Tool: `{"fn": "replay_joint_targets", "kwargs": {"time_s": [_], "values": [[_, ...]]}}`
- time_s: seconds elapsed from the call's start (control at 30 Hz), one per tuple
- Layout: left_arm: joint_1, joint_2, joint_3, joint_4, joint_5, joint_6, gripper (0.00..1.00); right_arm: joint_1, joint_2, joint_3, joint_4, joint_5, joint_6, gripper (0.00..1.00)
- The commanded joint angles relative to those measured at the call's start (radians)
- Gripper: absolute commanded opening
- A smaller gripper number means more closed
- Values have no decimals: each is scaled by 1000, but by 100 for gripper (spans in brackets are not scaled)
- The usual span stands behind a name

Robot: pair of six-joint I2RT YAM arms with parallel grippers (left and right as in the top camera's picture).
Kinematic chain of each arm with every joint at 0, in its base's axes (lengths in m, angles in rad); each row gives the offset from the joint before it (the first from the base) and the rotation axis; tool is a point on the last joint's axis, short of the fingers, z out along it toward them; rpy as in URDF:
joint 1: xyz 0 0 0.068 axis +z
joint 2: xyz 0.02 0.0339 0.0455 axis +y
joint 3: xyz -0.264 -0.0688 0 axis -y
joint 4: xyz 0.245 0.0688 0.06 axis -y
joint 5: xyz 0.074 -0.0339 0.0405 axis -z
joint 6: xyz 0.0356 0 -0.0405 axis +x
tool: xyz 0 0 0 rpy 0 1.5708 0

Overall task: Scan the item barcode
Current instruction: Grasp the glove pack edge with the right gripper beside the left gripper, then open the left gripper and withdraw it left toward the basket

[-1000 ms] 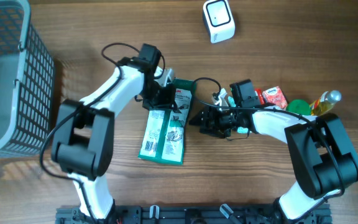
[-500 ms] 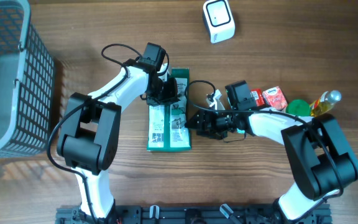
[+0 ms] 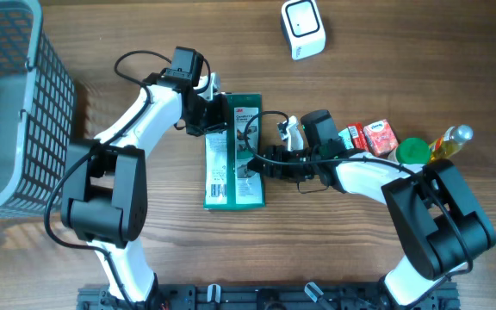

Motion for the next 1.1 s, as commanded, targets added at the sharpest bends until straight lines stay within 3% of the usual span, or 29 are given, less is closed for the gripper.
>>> {"fn": "replay_joint_targets", "kwargs": {"time_s": [0.0, 0.37, 0.57, 0.67, 0.8, 1.07], "values": [[4, 51, -37, -6, -46, 28, 4, 0, 33, -21, -14, 105, -17, 68], [3, 143, -53, 2, -89, 24, 4, 81, 73, -21, 38, 123, 66, 67], [3, 143, -53, 2, -89, 24, 4, 116, 125, -21, 202, 111, 164, 45], [3, 143, -53, 2, -89, 24, 4, 117, 125, -21, 216, 112, 165, 40], [3, 143, -53, 5, -89, 24, 4, 119, 125, -21, 237, 112, 165, 35], [3, 143, -53, 5, -89, 24, 4, 145, 177, -21, 348, 99, 166, 36]]}}
